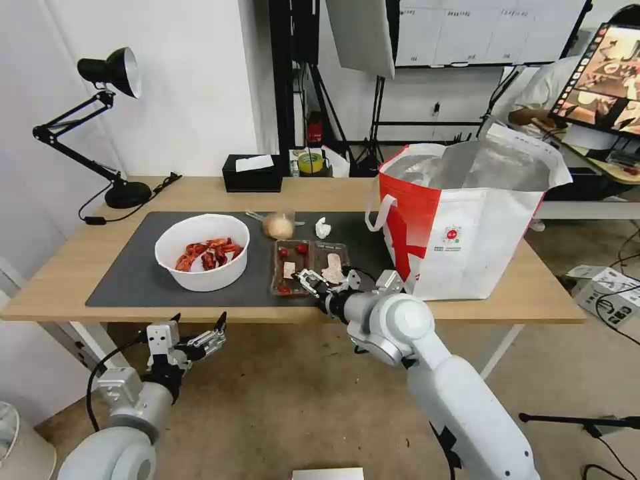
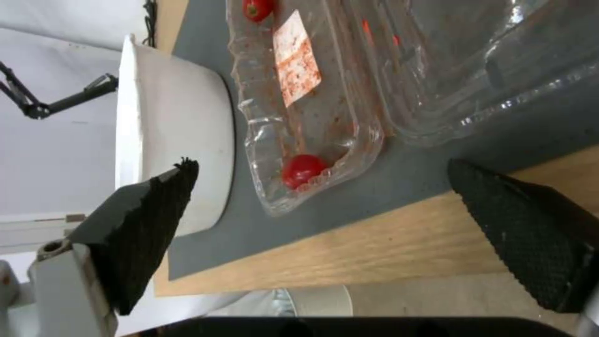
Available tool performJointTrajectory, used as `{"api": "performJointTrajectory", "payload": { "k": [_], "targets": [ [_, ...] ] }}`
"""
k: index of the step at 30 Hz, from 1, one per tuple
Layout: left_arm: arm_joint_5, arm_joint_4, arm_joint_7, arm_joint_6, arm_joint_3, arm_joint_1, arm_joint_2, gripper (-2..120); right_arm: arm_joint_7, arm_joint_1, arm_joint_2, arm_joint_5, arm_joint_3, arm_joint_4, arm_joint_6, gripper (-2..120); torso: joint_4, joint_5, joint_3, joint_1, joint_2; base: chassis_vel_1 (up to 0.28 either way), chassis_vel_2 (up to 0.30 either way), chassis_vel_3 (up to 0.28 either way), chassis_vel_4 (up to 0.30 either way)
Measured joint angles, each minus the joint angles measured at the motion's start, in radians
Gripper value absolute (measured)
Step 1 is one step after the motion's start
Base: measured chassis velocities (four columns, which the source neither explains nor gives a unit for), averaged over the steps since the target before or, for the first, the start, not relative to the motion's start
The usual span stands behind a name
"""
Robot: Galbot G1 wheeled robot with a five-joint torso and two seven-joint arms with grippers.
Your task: Pick up the trash from the table and place it into the takeout bag.
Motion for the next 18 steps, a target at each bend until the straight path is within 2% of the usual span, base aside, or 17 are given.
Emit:
{"api": "performJointTrajectory", "payload": {
  "k": [18],
  "targets": [
    [0.0, -0.008, 0.001, -0.004, -0.001, 0.005, 0.0, 100, -0.003, -0.008, 0.0, -0.002, 0.032, -0.003, -0.002, 100, 0.0006, 0.0002, 0.0, 0.0, 0.0, 0.0, 0.0, 0.0, 0.0]
  ]
}}
